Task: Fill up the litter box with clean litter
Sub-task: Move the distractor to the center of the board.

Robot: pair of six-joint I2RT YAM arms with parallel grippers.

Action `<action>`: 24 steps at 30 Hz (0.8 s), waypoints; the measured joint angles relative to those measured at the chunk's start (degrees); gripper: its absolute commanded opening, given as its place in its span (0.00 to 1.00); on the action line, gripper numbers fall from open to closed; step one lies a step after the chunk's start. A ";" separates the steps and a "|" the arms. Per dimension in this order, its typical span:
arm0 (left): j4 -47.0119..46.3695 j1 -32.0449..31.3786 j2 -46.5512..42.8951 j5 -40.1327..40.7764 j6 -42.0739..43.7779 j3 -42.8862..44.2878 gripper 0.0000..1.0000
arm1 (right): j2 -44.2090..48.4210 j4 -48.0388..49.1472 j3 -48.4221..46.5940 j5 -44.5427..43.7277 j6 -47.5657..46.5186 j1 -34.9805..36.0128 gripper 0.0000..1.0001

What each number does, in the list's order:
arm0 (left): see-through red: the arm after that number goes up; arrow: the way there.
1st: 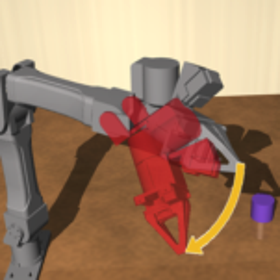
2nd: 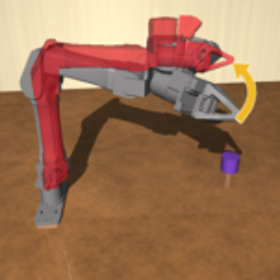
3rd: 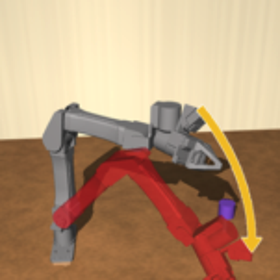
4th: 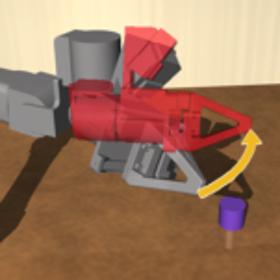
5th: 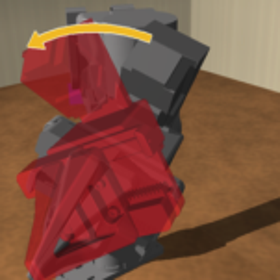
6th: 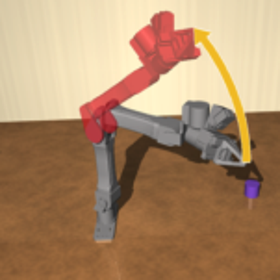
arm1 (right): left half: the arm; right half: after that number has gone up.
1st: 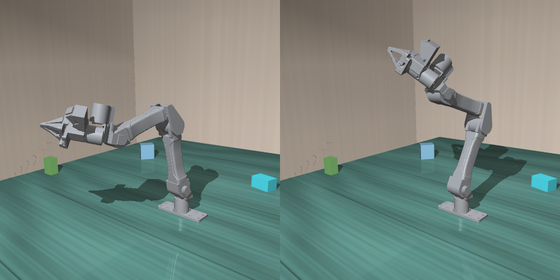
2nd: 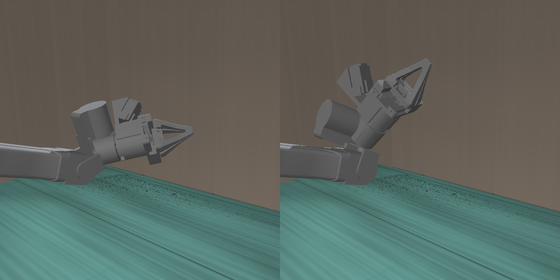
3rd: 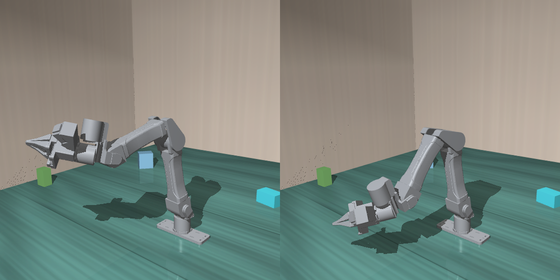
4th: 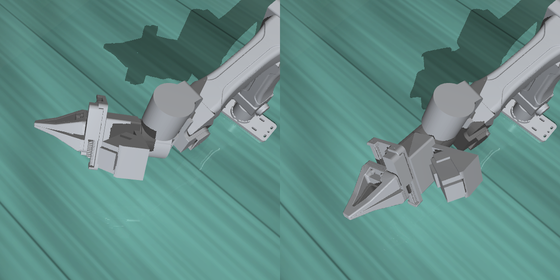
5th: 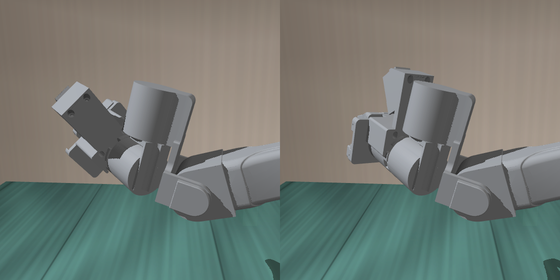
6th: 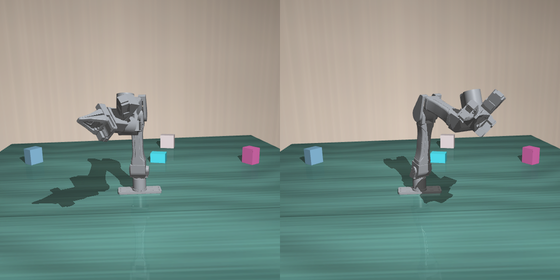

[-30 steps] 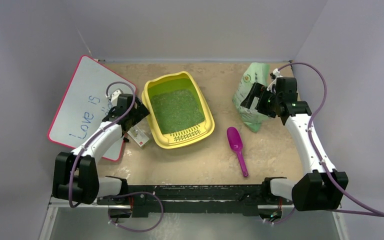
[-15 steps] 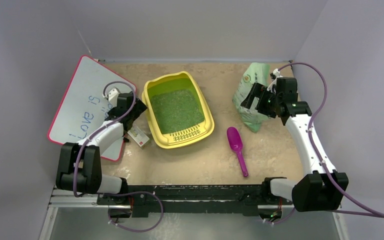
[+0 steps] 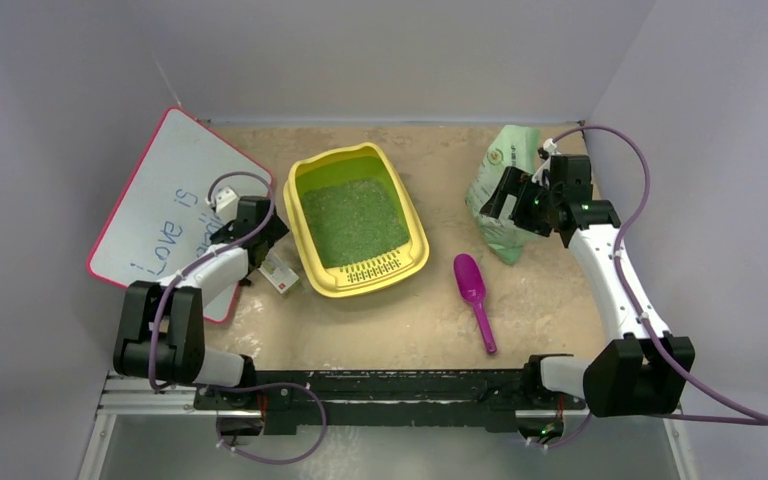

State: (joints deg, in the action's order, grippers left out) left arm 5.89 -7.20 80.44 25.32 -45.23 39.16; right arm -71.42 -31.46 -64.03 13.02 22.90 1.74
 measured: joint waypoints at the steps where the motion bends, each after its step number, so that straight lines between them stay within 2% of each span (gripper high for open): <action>1: 0.26 0.00 0.31 0.66 0.02 0.22 0.99 | 0.00 -0.04 0.00 0.00 -0.02 0.00 0.99; 12: 5.09 0.07 1.62 3.28 2.10 2.43 0.97 | 0.00 -0.37 0.00 0.04 -0.31 0.00 0.99; 20: 9.57 0.46 -0.98 -1.66 2.62 3.82 0.96 | 0.00 -0.39 0.00 0.02 -0.42 0.00 0.99; 24: 10.56 0.44 -4.63 -5.11 1.31 4.09 0.91 | 0.00 -0.37 0.00 0.02 -0.42 0.00 0.99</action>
State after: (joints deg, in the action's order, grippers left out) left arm 16.45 -6.76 75.81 20.21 -43.92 43.24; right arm -71.42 -31.83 -64.03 13.04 22.48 1.74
